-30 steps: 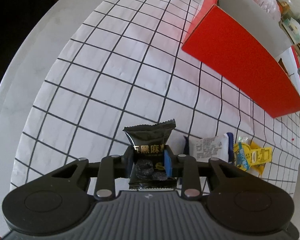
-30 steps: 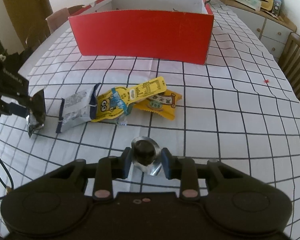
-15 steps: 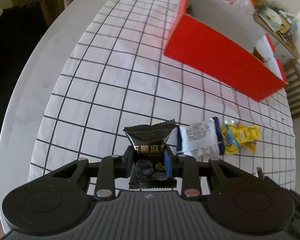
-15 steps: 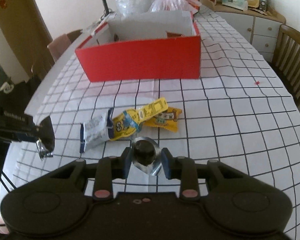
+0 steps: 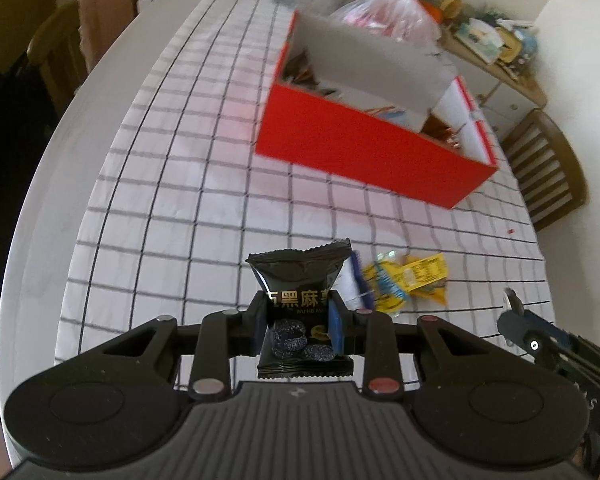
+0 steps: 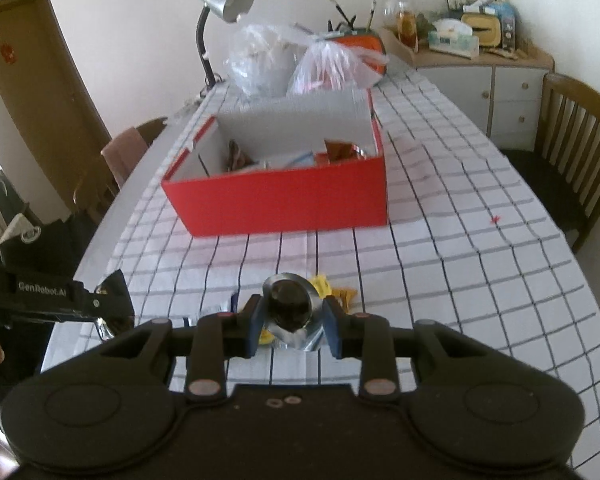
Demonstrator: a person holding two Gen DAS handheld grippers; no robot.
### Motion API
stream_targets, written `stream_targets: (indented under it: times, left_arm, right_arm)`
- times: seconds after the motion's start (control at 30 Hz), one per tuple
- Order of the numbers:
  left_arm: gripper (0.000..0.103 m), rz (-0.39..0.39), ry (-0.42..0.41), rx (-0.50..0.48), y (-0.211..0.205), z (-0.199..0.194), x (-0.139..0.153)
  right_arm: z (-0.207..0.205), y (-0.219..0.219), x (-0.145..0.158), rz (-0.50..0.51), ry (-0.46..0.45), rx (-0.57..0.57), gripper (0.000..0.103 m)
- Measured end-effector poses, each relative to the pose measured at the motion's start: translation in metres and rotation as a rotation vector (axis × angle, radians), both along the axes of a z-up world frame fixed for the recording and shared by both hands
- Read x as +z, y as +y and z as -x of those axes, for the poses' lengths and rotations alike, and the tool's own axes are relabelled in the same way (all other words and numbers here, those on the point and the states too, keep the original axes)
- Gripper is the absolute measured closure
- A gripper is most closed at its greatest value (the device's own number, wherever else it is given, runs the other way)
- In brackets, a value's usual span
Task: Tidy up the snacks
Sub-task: 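Carry the black packet with the left gripper while the right carries the silver item to the box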
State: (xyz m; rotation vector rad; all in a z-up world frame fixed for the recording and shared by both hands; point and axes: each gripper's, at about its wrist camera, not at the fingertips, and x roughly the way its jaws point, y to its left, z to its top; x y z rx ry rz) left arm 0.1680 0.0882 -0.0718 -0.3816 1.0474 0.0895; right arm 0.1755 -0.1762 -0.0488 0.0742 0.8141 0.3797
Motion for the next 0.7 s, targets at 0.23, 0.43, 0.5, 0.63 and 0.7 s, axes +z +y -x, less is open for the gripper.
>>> stream_targets:
  times: [0.23,0.43,0.5,0.63,0.7]
  left_arm:
    - [0.073,-0.027,-0.062,-0.033,-0.015,-0.013,0.026]
    - [0.073,-0.055,-0.119,-0.053,-0.024,-0.032,0.05]
    - [0.073,-0.067,-0.132,-0.057,-0.026,-0.039,0.057]
    - [0.073,-0.088,-0.156,-0.059,-0.027,-0.053,0.067]
    - [0.073,-0.097,-0.169,-0.059,-0.027,-0.061,0.073]
  right_arm:
    - [-0.014,0.004,0.027,-0.008,-0.072,0.018,0.073]
    - [-0.032,0.013,0.051,-0.007,-0.139,0.038,0.073]
    - [-0.039,0.015,0.059,-0.002,-0.166,0.046,0.073]
    - [-0.054,0.02,0.071,0.01,-0.201,0.058,0.073]
    - [-0.063,0.022,0.074,0.019,-0.212,0.061,0.073]
